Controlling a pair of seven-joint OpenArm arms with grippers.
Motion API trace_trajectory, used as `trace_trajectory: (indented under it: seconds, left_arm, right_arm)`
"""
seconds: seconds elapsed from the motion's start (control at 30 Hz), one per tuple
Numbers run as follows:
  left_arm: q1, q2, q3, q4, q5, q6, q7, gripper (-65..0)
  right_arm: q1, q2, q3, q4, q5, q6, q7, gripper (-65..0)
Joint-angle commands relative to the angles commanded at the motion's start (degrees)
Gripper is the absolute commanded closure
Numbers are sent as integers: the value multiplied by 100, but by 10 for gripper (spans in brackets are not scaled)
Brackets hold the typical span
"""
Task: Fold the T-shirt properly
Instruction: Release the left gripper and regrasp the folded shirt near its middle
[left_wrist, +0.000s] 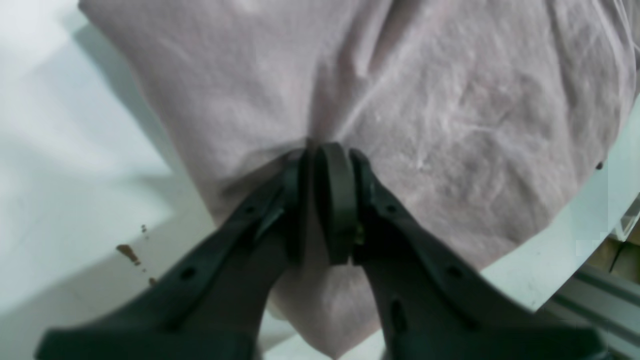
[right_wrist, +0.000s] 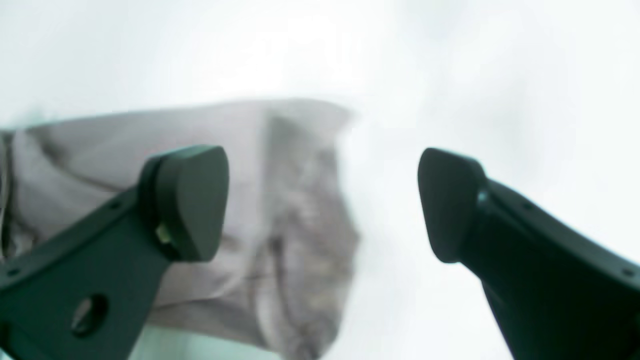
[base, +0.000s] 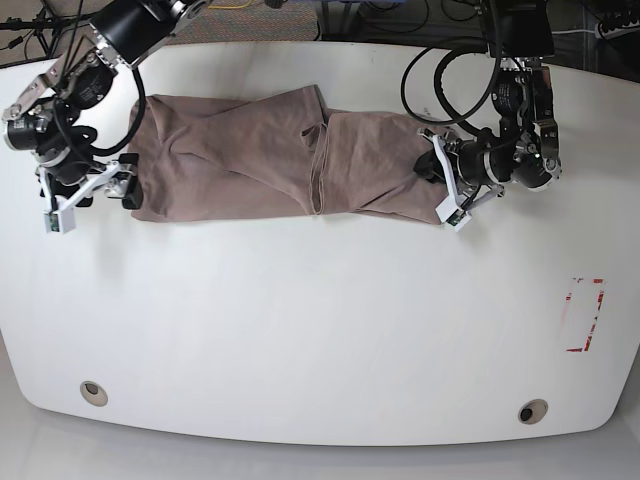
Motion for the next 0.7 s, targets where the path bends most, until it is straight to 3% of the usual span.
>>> trace_trajectory:
  seconds: [0.33,0.53,0.7]
  left_arm:
    - [35,-88,0,0,0,-18,0,-65]
    - [79,-79,0,9,0,-18,0,-65]
    - [79,-70,0,9,0,-18,0,-67]
  right_arm:
    - [-246,624,202,-1811,1125,0,101,-555]
    - [-325,554,193,-1864,1310,0,84,-555]
    - [-422,299,-44,-1873,1327,0,92,-555]
